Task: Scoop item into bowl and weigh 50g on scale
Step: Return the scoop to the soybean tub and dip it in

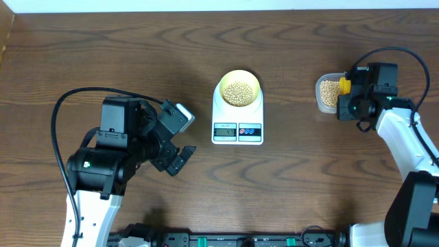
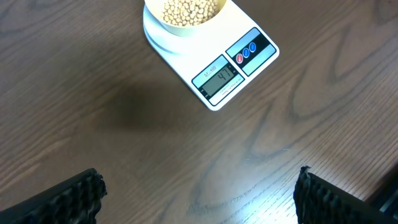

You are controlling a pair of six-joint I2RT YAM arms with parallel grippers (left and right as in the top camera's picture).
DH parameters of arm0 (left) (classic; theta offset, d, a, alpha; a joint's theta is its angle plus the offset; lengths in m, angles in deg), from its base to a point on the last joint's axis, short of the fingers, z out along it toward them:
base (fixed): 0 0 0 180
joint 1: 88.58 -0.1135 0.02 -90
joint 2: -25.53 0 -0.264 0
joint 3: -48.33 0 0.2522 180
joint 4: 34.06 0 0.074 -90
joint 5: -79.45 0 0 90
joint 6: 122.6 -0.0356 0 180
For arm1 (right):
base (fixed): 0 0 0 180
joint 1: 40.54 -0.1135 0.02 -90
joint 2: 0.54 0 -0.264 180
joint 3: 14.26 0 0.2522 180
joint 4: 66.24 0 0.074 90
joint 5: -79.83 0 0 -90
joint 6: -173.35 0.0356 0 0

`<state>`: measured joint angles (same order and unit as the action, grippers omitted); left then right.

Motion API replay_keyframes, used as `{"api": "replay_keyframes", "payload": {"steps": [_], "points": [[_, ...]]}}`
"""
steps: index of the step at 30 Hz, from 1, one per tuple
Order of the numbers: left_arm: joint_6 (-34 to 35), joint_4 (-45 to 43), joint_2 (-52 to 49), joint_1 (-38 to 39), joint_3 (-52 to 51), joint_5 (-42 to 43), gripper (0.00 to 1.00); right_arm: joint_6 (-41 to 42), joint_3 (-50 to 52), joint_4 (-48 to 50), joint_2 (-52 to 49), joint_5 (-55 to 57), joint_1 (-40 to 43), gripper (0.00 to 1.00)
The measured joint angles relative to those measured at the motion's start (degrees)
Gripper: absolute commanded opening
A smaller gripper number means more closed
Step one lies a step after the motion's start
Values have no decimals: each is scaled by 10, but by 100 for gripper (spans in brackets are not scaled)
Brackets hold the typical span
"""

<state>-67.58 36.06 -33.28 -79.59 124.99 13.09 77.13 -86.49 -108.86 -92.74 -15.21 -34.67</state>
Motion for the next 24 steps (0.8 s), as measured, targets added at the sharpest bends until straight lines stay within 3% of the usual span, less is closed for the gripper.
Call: {"api": "replay_keyframes", "payload": {"steps": [13,24], "points": [[0,0,0,0,0,0,99,15,0,-2,0,-102,3,1],[0,0,0,0,0,0,99,56,0,-5,0,-198,82,1]]}}
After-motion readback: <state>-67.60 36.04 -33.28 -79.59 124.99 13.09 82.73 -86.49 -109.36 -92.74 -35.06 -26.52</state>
